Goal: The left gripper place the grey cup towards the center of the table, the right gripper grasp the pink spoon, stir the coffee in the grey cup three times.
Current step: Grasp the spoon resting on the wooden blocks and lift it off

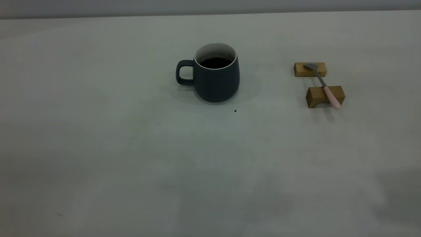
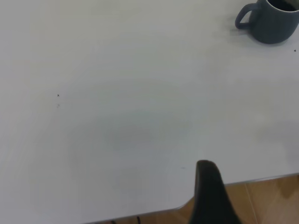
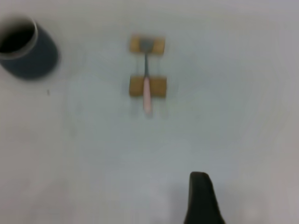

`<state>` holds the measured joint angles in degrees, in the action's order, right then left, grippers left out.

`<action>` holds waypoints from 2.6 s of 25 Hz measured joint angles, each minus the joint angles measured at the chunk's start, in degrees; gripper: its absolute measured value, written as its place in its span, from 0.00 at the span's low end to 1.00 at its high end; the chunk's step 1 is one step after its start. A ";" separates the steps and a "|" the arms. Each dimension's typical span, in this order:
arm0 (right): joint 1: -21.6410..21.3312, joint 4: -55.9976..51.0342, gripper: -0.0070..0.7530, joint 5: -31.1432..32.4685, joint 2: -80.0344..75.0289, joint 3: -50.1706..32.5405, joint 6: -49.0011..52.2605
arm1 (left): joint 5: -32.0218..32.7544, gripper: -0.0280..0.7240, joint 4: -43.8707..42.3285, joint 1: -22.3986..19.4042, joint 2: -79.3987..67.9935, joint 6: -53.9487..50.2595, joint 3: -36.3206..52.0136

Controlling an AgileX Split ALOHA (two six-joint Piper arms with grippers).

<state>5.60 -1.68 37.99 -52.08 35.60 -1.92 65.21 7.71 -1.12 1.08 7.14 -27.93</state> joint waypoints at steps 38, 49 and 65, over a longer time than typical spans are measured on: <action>4.79 -4.45 0.74 -4.09 -80.82 40.53 2.64 | 0.00 0.73 0.00 0.00 0.00 0.00 0.00; 4.79 -4.50 0.71 -7.21 -84.45 40.59 2.79 | 0.00 0.73 0.00 0.00 0.00 0.00 0.00; 4.79 -4.51 0.17 -4.30 -79.23 40.64 2.81 | 0.00 0.73 0.00 0.00 0.00 0.00 0.00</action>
<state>10.38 -6.18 33.69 -131.31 76.24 0.88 65.21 7.71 -1.12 1.08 7.14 -27.93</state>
